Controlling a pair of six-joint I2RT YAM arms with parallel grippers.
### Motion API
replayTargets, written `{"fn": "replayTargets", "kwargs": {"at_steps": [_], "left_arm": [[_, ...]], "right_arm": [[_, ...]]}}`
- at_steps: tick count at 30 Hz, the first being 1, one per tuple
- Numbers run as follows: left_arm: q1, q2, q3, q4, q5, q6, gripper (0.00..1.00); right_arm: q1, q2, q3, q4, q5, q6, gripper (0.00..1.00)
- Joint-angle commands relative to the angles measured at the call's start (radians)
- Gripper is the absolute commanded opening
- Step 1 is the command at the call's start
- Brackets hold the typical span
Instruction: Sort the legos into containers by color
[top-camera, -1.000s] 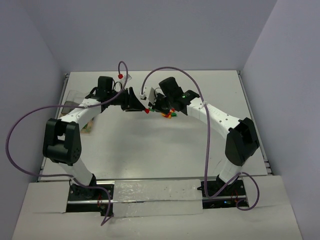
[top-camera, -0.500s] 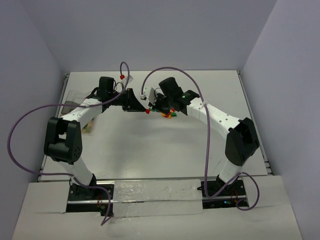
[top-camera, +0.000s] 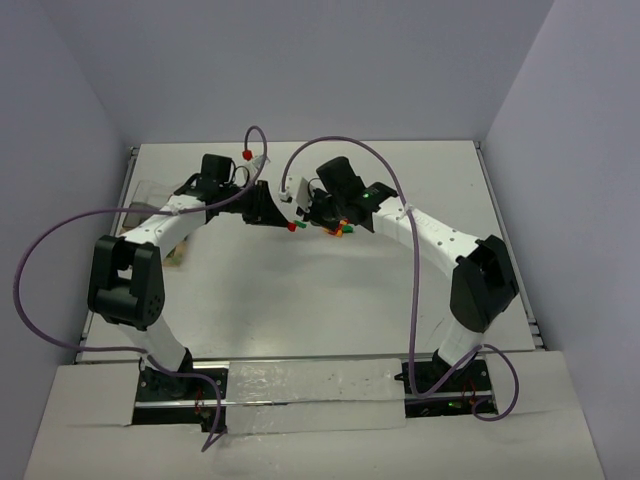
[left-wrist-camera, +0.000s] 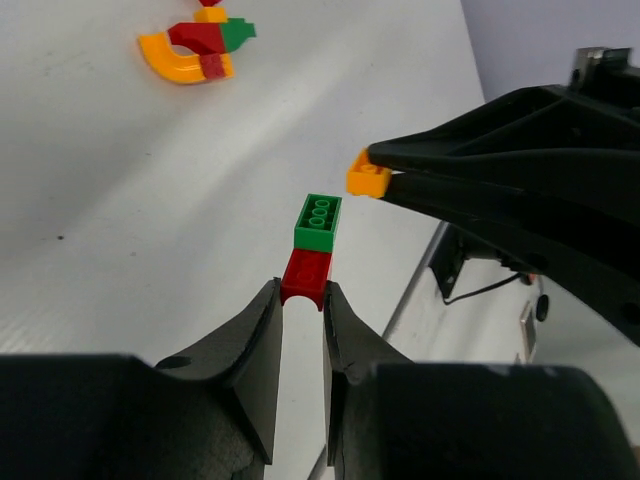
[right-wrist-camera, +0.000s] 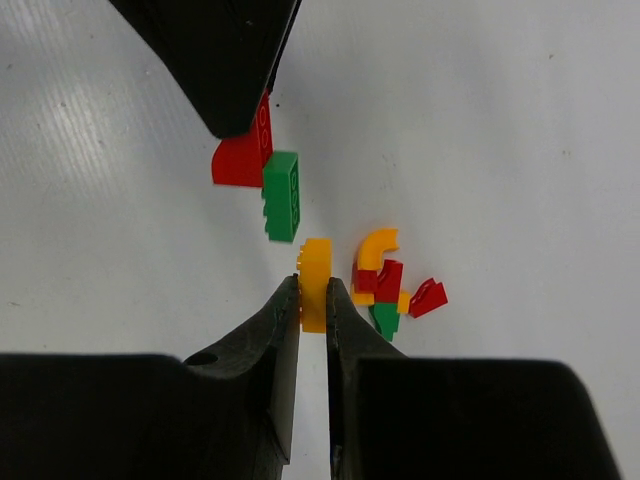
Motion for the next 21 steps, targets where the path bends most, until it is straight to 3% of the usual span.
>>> {"fn": "replayTargets", "kwargs": {"at_steps": [1, 5, 14, 21], "left_arm": [[0.008, -0.062, -0.022, -0.019, -0.145, 0.105, 0.0], [0.008, -0.094, -0.045, -0.009, -0.185, 0.13, 0.0], [0.032, -0.137, -0.081, -0.014, -0.089, 0.125, 0.0], [0.188, -0.193, -0.19, 0.025, 0.058, 0.065, 0.0]], "right_arm": [[0.001, -0.021, 0.01, 0.036, 0.004, 0.003, 0.0], [-0.003, -0.018, 0.011, 0.033, 0.004, 0.004, 0.0], [-0.009, 0.006, -0.008, 0.032, -0.048, 0.026, 0.0], [-0.012, 0.052, -0.032, 0.079, -0.178, 0.151, 0.0]]}}
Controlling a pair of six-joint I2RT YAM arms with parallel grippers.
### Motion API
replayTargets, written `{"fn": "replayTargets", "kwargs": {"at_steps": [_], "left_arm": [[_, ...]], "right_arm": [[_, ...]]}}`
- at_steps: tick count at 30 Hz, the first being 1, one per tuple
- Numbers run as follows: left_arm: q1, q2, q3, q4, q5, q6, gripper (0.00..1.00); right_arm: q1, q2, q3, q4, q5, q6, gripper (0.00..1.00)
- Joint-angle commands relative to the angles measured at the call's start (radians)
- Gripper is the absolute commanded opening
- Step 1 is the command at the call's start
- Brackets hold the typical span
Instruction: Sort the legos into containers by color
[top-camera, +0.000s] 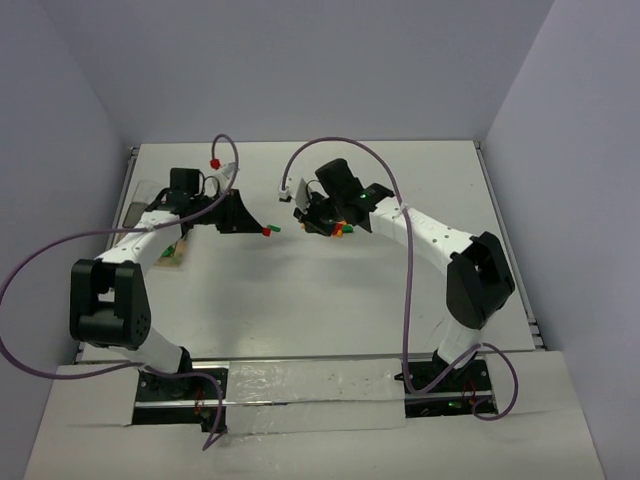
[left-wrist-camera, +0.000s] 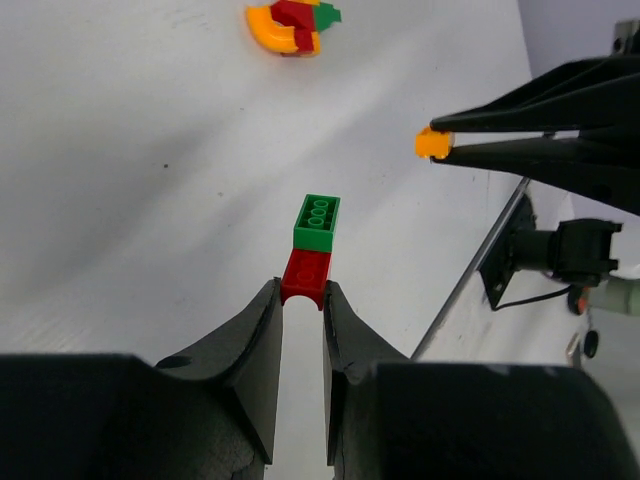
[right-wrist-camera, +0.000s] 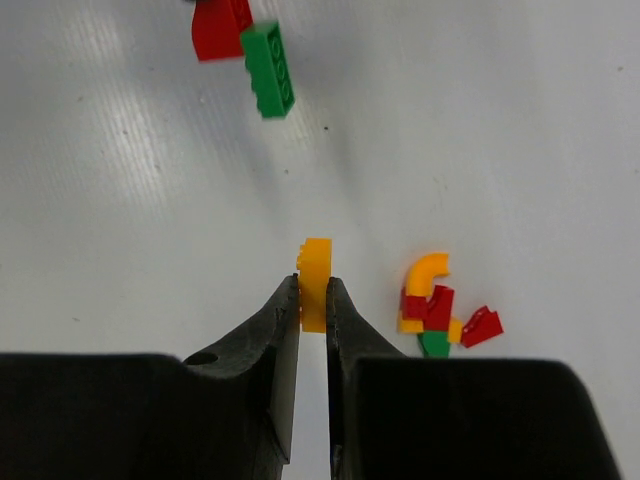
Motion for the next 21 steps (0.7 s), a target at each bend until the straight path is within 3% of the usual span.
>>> {"fn": "replayTargets", "kwargs": {"at_steps": [1, 10, 13, 18, 21], "left_arm": [[0.095, -0.055, -0.042, 0.032, 0.116, -0.026, 0.0], [0.17, -0.078, -0.072, -0.034, 0.149, 0.057, 0.0], [0.171, -0.052, -0.044, -0.128, 0.166, 0.132, 0.0], [0.173, -0.015, -0.02, -0.205, 0.203, 0.257, 0.0], [0.173, -0.012, -0.023, -0.223, 0.219, 0.303, 0.0]], "right_arm": [[-0.006, 0.04, -0.033, 0.077, -0.103, 0.104, 0.0], [-0.003, 0.243, 0.026, 0.077, -0.19, 0.234, 0.07], [-0.003, 0.288, 0.056, 0.072, -0.211, 0.255, 0.18], [-0.003, 0.313, 0.076, 0.056, -0.265, 0.267, 0.5], [-0.007, 0.279, 0.06, 0.056, -0.304, 0.267, 0.61]]}}
